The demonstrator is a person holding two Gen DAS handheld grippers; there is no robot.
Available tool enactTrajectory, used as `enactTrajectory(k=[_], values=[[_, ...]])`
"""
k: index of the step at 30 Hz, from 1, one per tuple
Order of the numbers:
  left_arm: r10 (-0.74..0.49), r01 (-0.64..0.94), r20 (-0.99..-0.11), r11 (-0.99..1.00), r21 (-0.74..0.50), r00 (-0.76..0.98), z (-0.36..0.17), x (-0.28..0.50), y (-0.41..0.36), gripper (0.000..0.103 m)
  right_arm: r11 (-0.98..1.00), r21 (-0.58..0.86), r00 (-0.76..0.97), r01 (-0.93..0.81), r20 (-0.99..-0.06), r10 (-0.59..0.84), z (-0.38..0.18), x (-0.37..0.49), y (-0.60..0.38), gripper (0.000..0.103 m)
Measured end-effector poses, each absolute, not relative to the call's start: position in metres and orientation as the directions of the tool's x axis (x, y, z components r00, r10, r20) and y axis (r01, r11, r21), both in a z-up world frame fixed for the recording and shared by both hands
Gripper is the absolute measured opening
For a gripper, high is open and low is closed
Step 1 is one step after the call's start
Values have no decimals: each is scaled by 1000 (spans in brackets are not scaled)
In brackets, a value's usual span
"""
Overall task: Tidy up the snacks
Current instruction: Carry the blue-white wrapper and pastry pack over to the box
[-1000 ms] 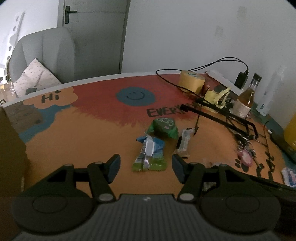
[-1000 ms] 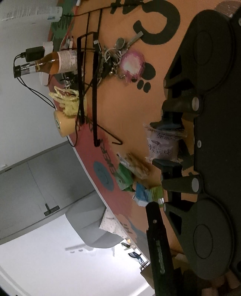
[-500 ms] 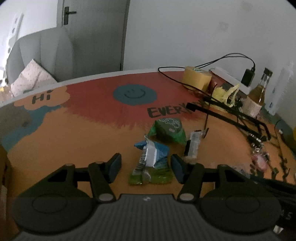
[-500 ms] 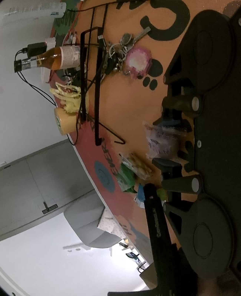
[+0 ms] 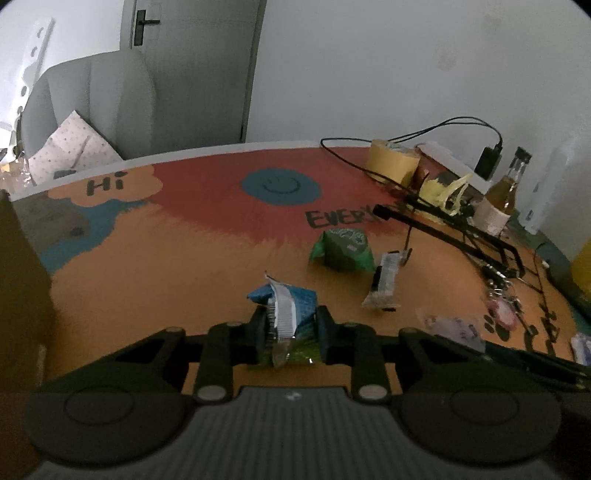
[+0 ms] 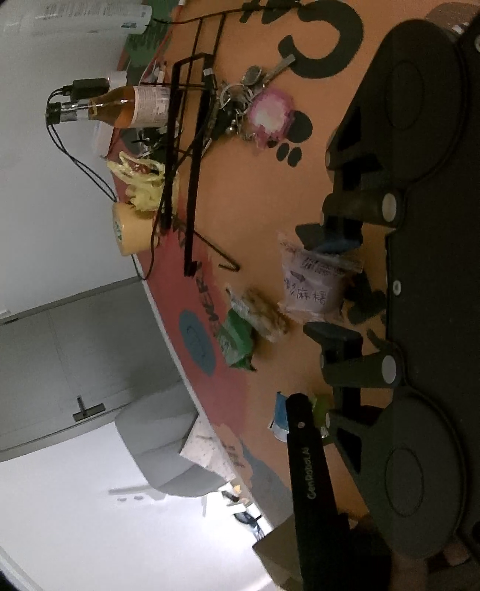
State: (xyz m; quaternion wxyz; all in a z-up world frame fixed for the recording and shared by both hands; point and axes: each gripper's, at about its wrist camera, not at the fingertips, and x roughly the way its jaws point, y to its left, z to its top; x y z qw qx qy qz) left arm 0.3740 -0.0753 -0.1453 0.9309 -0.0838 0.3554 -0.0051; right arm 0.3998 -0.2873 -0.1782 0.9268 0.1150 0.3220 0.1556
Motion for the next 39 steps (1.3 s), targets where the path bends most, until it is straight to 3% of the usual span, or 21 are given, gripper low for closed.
enactTrajectory(k=[39], values=[[13,-119,-484,975,-187,875,-45,244,-3,26,862,322,767,-391,-404,499,-96,326,-218,37]])
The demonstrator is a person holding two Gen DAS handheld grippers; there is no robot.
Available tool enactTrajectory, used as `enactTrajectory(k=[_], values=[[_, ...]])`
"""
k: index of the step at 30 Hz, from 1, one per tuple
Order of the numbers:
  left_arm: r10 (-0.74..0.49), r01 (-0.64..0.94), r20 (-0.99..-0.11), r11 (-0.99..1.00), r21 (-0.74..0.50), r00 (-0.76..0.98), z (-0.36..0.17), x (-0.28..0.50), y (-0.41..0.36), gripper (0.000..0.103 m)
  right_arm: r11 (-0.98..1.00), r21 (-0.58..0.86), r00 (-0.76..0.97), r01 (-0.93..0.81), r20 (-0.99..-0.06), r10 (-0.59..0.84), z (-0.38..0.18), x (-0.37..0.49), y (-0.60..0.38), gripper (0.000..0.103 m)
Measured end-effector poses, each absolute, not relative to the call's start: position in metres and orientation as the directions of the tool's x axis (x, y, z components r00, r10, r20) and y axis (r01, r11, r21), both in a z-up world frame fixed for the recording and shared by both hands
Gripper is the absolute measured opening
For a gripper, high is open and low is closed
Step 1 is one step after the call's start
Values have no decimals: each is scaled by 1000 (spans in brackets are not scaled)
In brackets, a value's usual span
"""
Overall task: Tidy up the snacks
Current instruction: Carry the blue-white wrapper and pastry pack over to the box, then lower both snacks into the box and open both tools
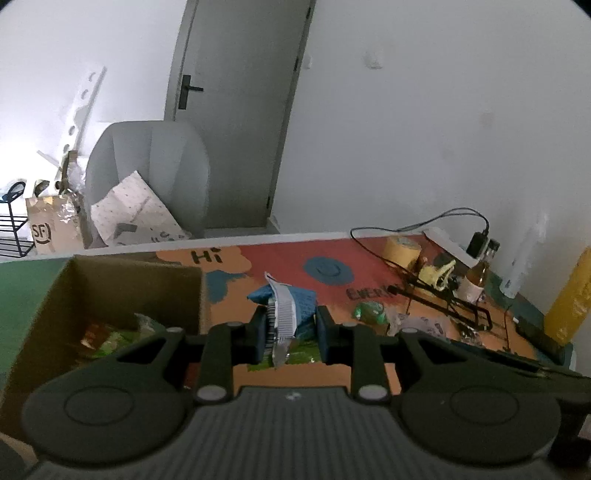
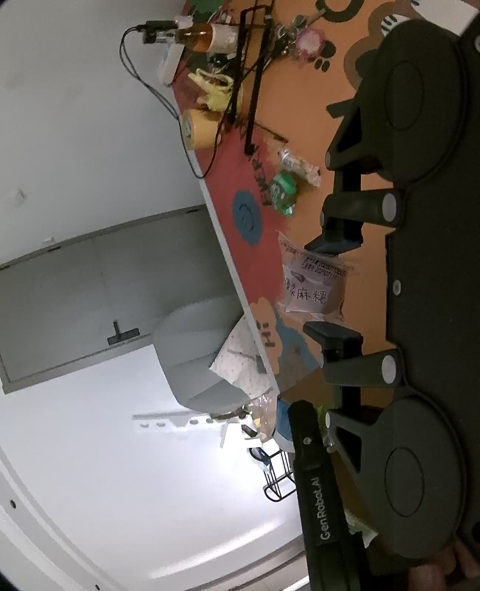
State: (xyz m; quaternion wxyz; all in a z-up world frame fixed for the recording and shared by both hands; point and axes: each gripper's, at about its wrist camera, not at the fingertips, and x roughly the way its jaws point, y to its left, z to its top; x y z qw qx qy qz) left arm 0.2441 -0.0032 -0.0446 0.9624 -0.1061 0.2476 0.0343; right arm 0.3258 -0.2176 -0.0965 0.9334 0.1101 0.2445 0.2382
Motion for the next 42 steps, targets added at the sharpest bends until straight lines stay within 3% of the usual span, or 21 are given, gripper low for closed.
enactTrajectory(k=[21,42], values=[[124,-245,-453,945,-218,883,-32,199,66,26,809,310,720,-500,-371,587,-79,309,-157,37],[136,-313,-506,906,-285,852,-56,181,114,26,761,275,640,-587,-418,644,-83,304,-97,37]])
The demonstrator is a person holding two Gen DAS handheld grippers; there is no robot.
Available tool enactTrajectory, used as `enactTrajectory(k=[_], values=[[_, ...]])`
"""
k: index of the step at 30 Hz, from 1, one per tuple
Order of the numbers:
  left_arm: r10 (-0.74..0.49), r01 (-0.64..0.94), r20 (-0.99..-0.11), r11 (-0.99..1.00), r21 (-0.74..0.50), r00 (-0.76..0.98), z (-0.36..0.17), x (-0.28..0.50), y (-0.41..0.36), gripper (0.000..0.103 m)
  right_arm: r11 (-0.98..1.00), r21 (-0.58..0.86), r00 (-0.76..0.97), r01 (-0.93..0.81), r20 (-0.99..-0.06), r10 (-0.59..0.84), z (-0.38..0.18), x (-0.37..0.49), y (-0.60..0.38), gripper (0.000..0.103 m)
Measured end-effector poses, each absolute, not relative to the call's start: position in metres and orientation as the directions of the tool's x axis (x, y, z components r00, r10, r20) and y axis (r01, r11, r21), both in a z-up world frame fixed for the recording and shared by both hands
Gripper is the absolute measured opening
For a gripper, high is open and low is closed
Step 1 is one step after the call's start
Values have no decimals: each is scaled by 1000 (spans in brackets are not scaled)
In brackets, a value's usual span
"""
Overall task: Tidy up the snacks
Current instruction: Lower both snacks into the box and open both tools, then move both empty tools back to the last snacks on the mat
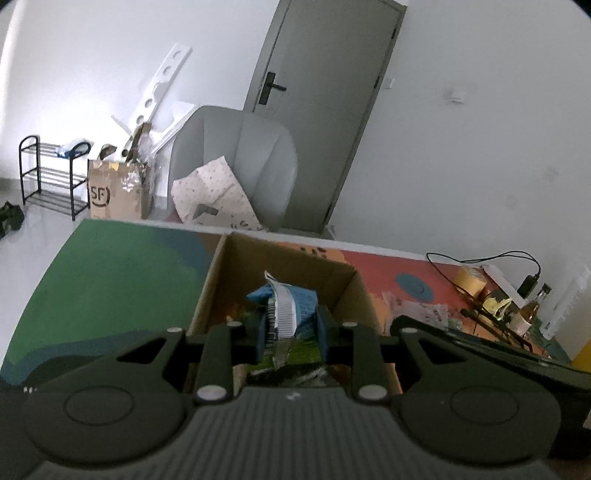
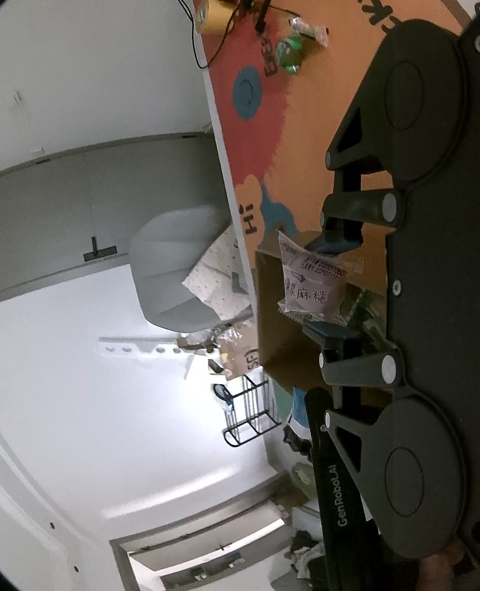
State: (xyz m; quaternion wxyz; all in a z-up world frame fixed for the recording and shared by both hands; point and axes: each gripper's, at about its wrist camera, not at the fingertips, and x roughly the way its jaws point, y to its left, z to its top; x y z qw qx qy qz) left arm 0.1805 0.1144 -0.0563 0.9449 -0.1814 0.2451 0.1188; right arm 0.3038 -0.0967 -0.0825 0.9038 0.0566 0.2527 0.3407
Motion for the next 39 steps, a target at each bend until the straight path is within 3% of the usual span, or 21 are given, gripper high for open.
enactTrajectory(k=[7,12,14,22,30,39], values=[[82,-303,-569,903,-306,818,-69,179,120,30,752,270,612,-601,-451,650,-89,300,-87,37],[96,-318,-568,897,-307,817,-64,174,124,55,746,275,602,-607,-453,657,-89,300,-84,37],[105,-322,-558,896,-306,823,-61,171,125,60,746,276,602,-606,-454,657,-89,300,-83,37],[131,-351,-557,884,-309,820,-60,171,133,63,744,280,606,-607,-442,661,-88,298,-84,43],[145,-354,-550,887,-296,822,-59,175,125,80,771,302,639,-560,-435,634,-88,303,-107,51],[131,-334,-543,895,-295,829,-57,189,107,89,812,324,681,-485,-442,583,-94,312,-147,54]])
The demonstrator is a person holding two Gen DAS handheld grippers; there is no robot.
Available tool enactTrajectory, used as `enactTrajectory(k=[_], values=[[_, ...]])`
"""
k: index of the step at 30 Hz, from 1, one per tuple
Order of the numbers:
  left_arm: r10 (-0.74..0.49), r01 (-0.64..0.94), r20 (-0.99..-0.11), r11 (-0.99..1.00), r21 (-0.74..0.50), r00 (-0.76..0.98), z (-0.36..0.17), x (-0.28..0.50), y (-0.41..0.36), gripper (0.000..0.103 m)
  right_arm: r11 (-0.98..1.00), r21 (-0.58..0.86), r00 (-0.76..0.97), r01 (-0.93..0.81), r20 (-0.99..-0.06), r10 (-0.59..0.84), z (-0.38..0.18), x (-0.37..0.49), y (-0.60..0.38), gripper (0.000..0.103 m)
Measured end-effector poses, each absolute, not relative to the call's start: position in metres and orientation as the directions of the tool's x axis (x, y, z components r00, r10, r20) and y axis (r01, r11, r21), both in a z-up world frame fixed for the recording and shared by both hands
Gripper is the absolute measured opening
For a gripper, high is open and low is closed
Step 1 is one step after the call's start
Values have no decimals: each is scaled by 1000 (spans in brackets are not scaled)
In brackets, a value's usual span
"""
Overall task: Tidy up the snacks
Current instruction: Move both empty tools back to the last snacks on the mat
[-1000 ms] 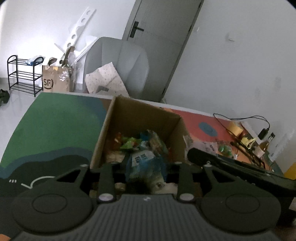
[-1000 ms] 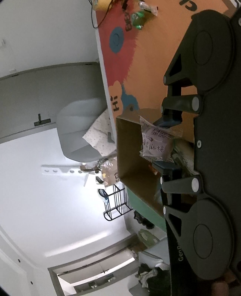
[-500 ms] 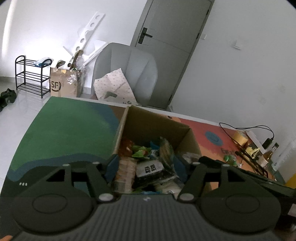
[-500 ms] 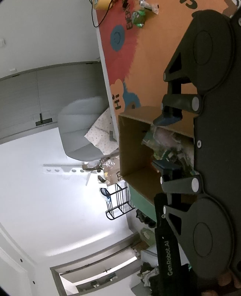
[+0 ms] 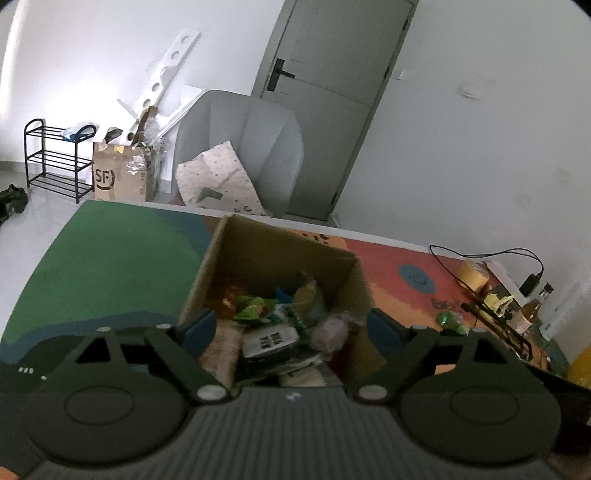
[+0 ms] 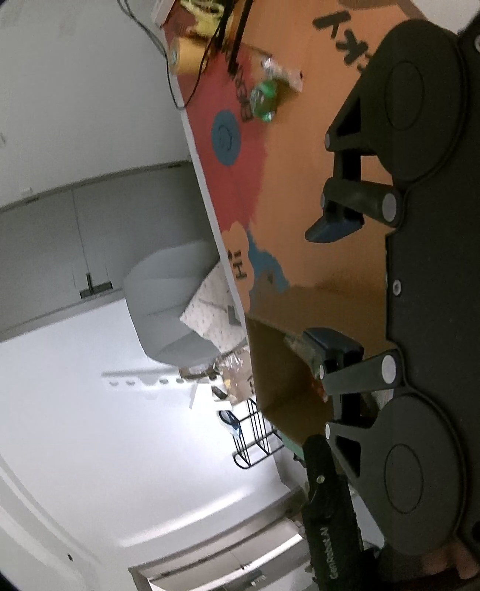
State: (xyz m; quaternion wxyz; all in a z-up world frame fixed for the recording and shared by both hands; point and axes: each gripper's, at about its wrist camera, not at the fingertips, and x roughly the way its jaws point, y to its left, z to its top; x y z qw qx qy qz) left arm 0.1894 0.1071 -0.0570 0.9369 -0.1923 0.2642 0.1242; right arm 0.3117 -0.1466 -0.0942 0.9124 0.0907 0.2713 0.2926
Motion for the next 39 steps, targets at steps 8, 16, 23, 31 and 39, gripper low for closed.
enactTrajectory(k=[8,16,23,31,39], values=[[135,-318,-537,911,-263,832,-54,204,83,93,840,339,715,-423,-445,539,-97,320,-182,58],[103,-277,-539,927,-252,836,-53,219,59,94,853,346,729,-392,-449,517,-102,324,-204,62],[75,-240,-548,942,-236,833,-56,234,38,94,863,359,737,-355,-461,495,-110,330,-224,65],[45,-199,-564,956,-216,825,-61,253,9,94,875,369,748,-313,-472,466,-118,337,-251,75],[19,-172,-589,963,-205,808,-69,272,-14,94,883,373,771,-285,-457,443,-123,342,-275,100]])
